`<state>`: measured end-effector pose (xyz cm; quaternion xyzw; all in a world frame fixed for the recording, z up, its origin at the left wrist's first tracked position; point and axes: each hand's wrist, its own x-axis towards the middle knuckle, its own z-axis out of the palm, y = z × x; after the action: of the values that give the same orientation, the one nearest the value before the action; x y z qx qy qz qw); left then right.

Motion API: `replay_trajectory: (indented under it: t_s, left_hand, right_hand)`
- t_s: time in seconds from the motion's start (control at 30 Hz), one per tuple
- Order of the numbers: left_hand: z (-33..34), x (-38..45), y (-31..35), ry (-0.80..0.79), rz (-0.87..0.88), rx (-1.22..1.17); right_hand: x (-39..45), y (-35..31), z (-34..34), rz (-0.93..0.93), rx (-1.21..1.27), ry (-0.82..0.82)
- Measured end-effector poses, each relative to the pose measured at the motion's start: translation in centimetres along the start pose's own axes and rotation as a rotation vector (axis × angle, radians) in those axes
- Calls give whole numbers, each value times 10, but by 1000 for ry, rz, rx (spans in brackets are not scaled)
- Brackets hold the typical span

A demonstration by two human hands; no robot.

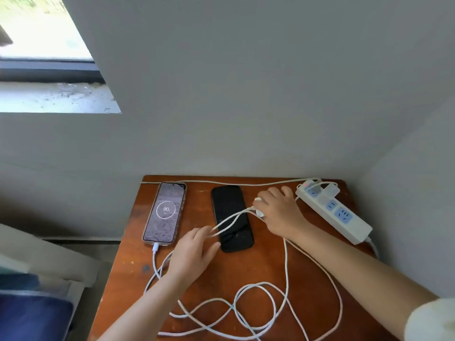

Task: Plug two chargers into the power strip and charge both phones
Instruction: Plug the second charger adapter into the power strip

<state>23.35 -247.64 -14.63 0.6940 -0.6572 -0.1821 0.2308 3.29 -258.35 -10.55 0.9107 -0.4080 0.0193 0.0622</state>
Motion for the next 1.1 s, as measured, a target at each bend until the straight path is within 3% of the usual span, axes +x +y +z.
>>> replay_trajectory:
  t_s: [0.07,0.13,0.27,0.37,0.43,0.53,0.63,0.7,0.77,0.97,1.1]
  left_hand:
    - [-10,5,14,98,11,-73]
    - [-17,9,31,154,147,-82]
    - [-26,7,52,97,409,56]
    - [-23,2,63,84,477,25]
    - [-20,2,76,176,474,-35]
    - [-8,13,98,275,373,-24]
    - [9,28,120,-49,171,-26]
    - [26,32,128,-229,188,48]
    - [39,32,136,-306,252,87]
    - [62,33,144,-262,275,89]
    - [60,38,122,-183,180,115]
  right_hand:
    - [-4,-1,-13,20,34,159]
    - [-12,5,-25,60,46,268]
    - [-24,27,-50,188,48,428]
    - [-37,45,-66,266,70,513]
    - [-52,56,-71,311,116,540]
    - [-81,70,-68,405,230,548]
    - [-105,85,-57,565,495,464]
    - [-118,94,-44,629,604,382]
    - [-129,100,-30,646,685,334]
    - [-141,115,-3,998,974,314]
    - [-127,124,-2,1022,935,288]
